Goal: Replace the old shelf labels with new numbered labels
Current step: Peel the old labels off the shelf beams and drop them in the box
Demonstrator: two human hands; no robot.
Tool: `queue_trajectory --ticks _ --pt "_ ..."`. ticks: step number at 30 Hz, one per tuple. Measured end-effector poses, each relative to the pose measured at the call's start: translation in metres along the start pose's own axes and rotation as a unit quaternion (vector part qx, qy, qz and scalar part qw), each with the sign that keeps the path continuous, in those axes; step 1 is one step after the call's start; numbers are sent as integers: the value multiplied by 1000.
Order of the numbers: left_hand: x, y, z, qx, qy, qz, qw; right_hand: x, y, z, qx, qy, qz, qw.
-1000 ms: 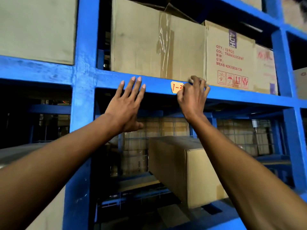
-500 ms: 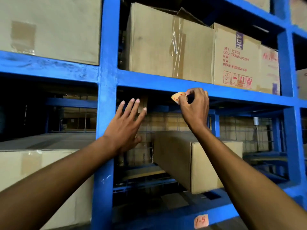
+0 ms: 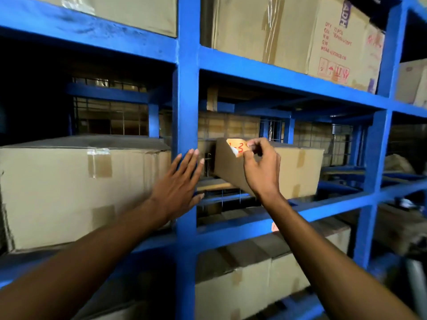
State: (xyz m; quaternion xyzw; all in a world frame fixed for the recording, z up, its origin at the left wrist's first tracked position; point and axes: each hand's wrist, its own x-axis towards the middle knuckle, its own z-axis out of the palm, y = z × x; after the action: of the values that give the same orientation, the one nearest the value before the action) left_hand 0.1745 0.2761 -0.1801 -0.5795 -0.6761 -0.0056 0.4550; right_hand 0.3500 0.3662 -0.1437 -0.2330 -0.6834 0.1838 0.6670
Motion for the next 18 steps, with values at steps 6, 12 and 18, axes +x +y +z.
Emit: queue_trajectory --ticks 6,12,18 --pt "-46 28 30 -54 -53 45 996 -82 17 6 -32 -34 60 997" --pt "-106 79 82 -79 -125 80 986 -190 69 8 -67 -73 176 979" --pt "-193 134 137 -114 -220 116 962 -338 137 -4 -129 -176 333 918"
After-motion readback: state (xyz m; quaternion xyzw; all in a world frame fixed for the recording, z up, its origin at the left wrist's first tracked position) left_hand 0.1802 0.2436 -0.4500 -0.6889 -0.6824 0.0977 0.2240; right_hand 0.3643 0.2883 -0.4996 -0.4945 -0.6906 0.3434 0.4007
